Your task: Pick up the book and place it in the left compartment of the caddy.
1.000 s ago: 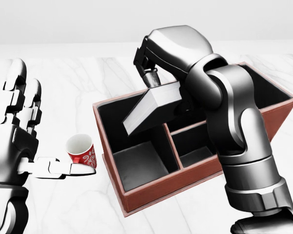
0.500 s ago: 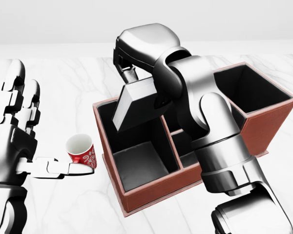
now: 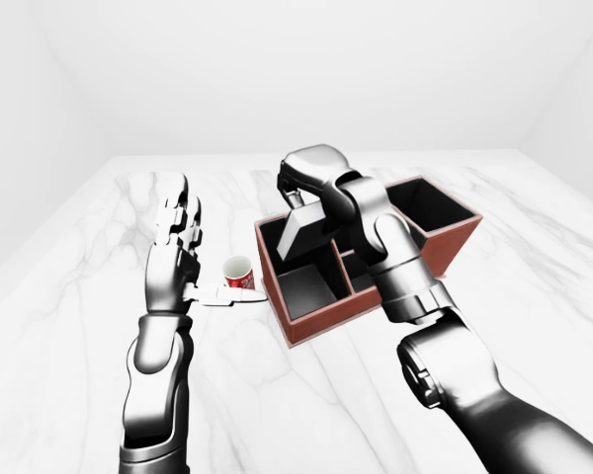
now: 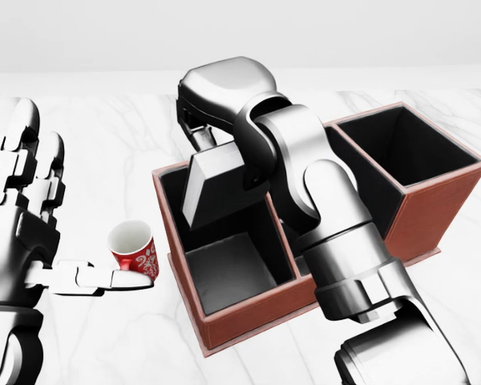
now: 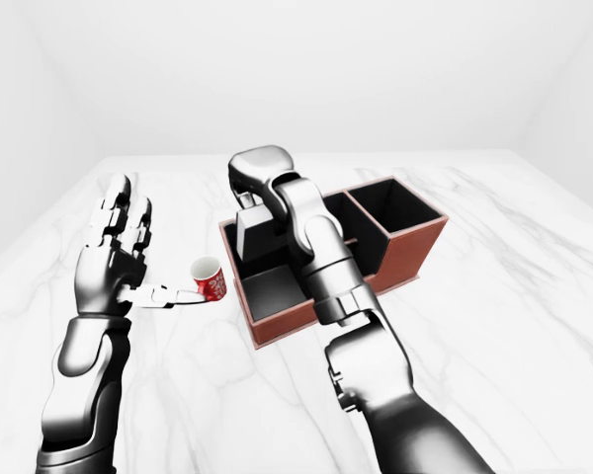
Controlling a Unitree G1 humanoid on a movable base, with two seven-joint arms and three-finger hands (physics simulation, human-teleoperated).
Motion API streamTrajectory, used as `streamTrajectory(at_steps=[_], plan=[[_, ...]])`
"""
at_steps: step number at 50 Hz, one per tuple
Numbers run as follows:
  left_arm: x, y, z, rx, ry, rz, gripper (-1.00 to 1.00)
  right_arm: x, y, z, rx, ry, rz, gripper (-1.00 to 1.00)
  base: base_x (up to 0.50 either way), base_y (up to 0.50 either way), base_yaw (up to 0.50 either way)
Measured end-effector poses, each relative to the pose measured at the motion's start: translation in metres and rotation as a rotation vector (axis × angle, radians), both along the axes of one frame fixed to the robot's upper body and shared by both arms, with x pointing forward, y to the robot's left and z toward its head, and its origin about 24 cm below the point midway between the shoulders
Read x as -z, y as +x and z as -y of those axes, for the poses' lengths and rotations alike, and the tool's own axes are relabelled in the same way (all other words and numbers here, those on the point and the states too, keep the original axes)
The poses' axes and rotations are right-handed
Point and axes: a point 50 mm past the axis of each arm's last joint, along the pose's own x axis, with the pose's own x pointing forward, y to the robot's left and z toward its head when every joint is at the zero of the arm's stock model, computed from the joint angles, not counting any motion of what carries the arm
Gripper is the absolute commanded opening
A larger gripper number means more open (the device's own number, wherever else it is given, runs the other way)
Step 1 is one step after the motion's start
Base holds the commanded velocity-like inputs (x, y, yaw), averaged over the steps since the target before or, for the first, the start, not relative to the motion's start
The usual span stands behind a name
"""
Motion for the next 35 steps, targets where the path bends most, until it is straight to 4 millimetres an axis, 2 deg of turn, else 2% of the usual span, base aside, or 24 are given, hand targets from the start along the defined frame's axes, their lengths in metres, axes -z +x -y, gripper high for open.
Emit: streamTrajectory(at_steps=[35], plan=[[0.001,0.0,0.0,0.002,0.001,-0.004,1.0,0.03,0.006,-0.005,0.024,-0.048,-0.032,-1.0,0.0,0.0,0.0]])
